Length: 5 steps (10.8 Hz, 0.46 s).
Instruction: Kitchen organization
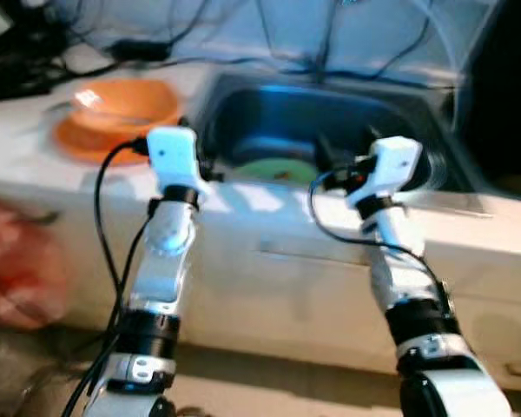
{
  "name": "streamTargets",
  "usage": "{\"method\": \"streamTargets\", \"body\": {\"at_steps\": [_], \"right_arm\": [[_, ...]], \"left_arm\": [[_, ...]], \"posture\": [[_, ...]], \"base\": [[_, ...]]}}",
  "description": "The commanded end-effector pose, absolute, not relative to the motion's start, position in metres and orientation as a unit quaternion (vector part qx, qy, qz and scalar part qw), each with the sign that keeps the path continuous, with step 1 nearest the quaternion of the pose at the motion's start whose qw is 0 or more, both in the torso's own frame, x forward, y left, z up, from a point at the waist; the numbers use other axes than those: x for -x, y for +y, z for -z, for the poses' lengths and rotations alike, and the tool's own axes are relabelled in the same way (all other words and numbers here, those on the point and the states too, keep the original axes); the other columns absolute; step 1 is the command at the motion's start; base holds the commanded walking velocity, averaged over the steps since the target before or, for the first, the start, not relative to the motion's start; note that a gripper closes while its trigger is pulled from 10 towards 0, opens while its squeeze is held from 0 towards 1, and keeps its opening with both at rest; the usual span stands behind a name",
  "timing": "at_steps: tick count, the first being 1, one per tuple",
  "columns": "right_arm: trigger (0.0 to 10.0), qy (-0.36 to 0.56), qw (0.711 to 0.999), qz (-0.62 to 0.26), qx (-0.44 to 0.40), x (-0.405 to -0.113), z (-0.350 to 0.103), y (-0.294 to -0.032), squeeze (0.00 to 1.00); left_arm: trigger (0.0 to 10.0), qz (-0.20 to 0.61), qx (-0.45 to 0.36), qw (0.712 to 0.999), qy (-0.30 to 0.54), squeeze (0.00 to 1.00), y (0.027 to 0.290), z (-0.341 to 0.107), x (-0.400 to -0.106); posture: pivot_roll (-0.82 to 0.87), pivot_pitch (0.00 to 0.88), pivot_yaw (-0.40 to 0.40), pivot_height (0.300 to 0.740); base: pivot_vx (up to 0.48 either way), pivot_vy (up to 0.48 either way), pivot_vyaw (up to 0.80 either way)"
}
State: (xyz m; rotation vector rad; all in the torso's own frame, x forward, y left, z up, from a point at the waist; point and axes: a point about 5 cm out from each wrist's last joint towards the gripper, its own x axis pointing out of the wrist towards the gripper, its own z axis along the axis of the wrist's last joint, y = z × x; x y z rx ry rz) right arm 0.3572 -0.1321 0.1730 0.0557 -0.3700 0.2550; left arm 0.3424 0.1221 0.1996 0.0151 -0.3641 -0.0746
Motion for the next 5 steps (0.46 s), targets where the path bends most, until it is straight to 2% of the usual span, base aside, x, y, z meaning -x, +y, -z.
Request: {"method": "streamTargets", "body": {"at_steps": [1,3,5], "right_arm": [[10.0,-0.184,0.974,-0.131,-0.034,-0.3572,-0.1734,-0.1281,0.0],[10.0,-0.184,0.974,-0.13,-0.035,-0.3573,-0.173,-0.1281,0.0],[10.0,-0.182,0.975,-0.125,-0.036,-0.3579,-0.1726,-0.1293,0.0]], "left_arm": [[10.0,0.032,-0.013,0.984,-0.177,0.0,0.1271,-0.1997,-0.3433],[10.0,0.032,-0.015,0.984,-0.177,0.0,0.1276,-0.1999,-0.3436],[10.0,0.034,-0.021,0.983,-0.177,0.0,0.1269,-0.1999,-0.3438]], "posture": [[0.06,0.05,-0.056,0.74],[0.06,0.054,-0.055,0.74],[0.06,0.053,-0.054,0.74]], "base": [[0.0,0.472,0.0],[0.0,0.471,0.0],[0.0,0.0,0.0]]}}
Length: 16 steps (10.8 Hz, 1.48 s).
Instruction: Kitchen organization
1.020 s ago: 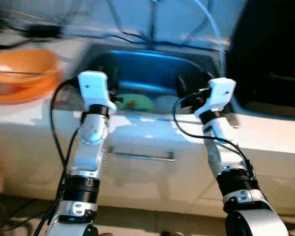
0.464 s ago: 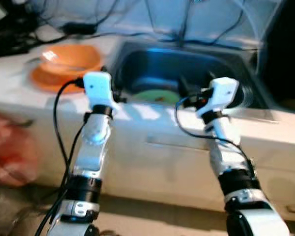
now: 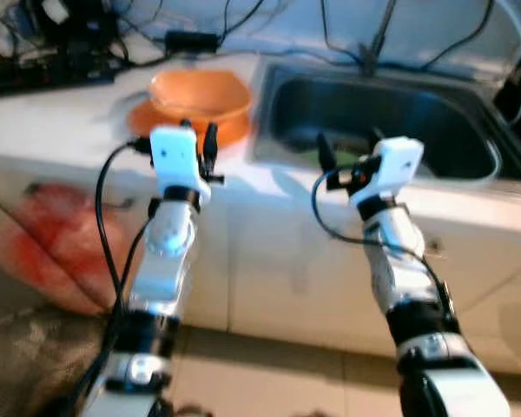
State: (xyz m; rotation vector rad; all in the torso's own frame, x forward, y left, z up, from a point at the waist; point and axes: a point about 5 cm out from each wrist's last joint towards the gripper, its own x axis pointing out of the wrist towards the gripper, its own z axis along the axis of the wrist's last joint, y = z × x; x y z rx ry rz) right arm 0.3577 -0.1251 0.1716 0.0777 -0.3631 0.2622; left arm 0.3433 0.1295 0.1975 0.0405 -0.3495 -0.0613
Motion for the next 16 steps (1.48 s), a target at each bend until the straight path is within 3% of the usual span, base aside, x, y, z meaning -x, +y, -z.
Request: {"method": "streamTargets", "body": {"at_steps": [1,6,13,14,15,16], "right_arm": [[10.0,-0.181,0.975,-0.123,-0.04,-0.3581,-0.1725,-0.1297,0.0],[10.0,-0.175,0.976,-0.122,-0.048,-0.359,-0.1719,-0.1302,0.0],[10.0,-0.177,0.975,-0.128,-0.025,-0.3579,-0.1711,-0.1287,0.01],[10.0,-0.177,0.976,-0.127,-0.022,-0.358,-0.1709,-0.129,0.49],[10.0,-0.176,0.976,-0.125,-0.025,-0.3583,-0.1706,-0.1292,0.0],[10.0,-0.172,0.978,-0.118,-0.031,-0.3593,-0.1698,-0.1312,0.0]], "left_arm": [[10.0,0.034,-0.021,0.983,-0.178,0.0,0.1271,-0.2003,-0.3439],[10.0,0.025,-0.015,0.983,-0.184,0.0,0.13,-0.203,-0.3434],[10.0,0.022,-0.016,0.982,-0.184,0.0,0.1299,-0.2024,-0.3429],[10.0,0.022,-0.016,0.983,-0.184,0.0,0.1301,-0.2022,-0.343],[10.0,0.022,-0.017,0.983,-0.183,0.0,0.1303,-0.2022,-0.3432],[10.0,0.022,-0.018,0.983,-0.182,0.0,0.1304,-0.2021,-0.3434]], "posture": [[0.06,0.052,-0.053,0.74],[0.07,0.054,-0.055,0.74],[0.07,0.056,-0.057,0.74],[0.07,0.056,-0.057,0.74],[0.07,0.055,-0.057,0.74],[0.07,0.055,-0.055,0.74]], "base": [[0.0,0.0,0.0],[0.0,0.0,-0.16],[0.0,0.215,-0.09],[0.0,0.0,0.62],[0.0,0.0,0.0],[0.0,0.0,0.0]]}}
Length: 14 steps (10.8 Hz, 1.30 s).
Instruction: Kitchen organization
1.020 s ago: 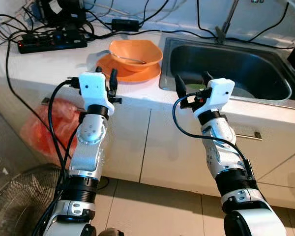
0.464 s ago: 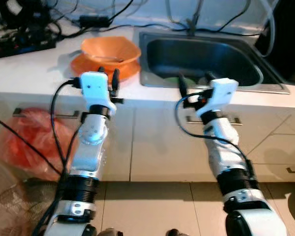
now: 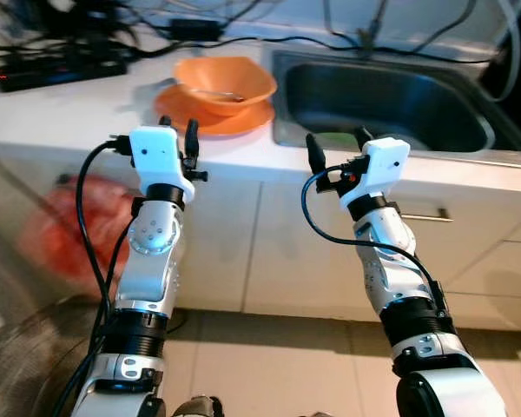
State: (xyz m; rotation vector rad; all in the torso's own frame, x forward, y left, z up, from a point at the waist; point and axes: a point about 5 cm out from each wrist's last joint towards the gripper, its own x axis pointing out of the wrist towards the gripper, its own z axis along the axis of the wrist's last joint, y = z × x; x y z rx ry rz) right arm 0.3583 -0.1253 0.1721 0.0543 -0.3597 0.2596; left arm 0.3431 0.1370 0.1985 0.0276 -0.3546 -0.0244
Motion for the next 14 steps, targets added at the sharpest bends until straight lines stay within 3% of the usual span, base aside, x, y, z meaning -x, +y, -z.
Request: {"method": "streamTargets", "body": {"at_steps": [1,6,8,14], "right_arm": [[10.0,-0.171,0.978,-0.117,-0.031,-0.3594,-0.1697,-0.1316,0.0],[10.0,-0.174,0.977,-0.121,-0.023,-0.3589,-0.1699,-0.1306,0.0],[10.0,-0.181,0.975,-0.129,-0.018,-0.3575,-0.1711,-0.1283,0.0],[10.0,-0.17,0.978,-0.12,-0.03,-0.3598,-0.169,-0.1307,0.0]], "left_arm": [[10.0,0.023,-0.018,0.983,-0.182,0.0,0.1301,-0.202,-0.3434],[10.0,0.031,-0.026,0.982,-0.184,0.0,0.1263,-0.2022,-0.3428],[10.0,0.03,-0.026,0.982,-0.184,0.0,0.1268,-0.202,-0.3427],[10.0,0.03,-0.028,0.982,-0.182,0.0,0.1282,-0.2016,-0.3436]], "posture": [[0.07,0.054,-0.055,0.74],[0.06,0.053,-0.054,0.74],[0.06,0.054,-0.055,0.74],[0.07,0.055,-0.054,0.74]], "base": [[0.0,0.0,0.0],[0.0,0.0,0.0],[0.388,0.0,0.49],[0.449,0.0,0.0]]}}
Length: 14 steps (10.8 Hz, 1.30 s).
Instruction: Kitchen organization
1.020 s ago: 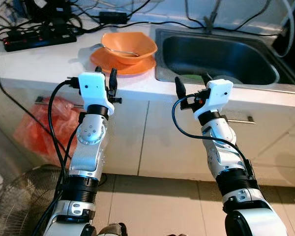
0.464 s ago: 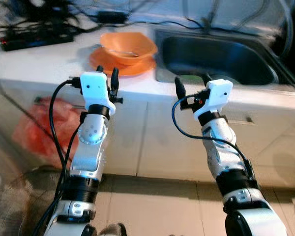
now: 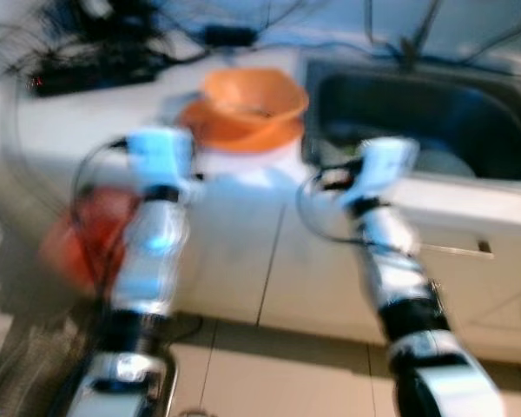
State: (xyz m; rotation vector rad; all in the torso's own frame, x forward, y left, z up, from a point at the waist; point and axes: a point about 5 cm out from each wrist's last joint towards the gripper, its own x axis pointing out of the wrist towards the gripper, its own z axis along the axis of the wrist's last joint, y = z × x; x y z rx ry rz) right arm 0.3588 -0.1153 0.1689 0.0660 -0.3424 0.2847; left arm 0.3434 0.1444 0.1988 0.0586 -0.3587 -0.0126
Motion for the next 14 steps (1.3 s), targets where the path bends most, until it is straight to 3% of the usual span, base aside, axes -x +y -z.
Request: {"method": "streamTargets", "body": {"at_steps": [1,7,14], "right_arm": [[10.0,-0.168,0.978,-0.118,-0.033,-0.36,-0.169,-0.131,0.0],[10.0,-0.172,0.977,-0.116,-0.041,-0.36,-0.17,-0.132,0.0],[10.0,-0.173,0.977,-0.113,-0.043,-0.36,-0.169,-0.133,0.0]], "left_arm": [[10.0,0.031,-0.029,0.982,-0.182,0.0,0.128,-0.202,-0.343],[10.0,0.031,-0.028,0.982,-0.186,0.0,0.127,-0.203,-0.343],[10.0,0.046,-0.011,0.97,-0.237,0.0,0.123,-0.223,-0.336]], "posture": [[0.07,0.055,-0.053,0.74],[0.07,0.056,-0.054,0.74],[0.07,0.058,-0.057,0.74]], "base": [[0.446,0.0,0.0],[0.444,0.0,-0.13],[0.0,0.0,0.0]]}}
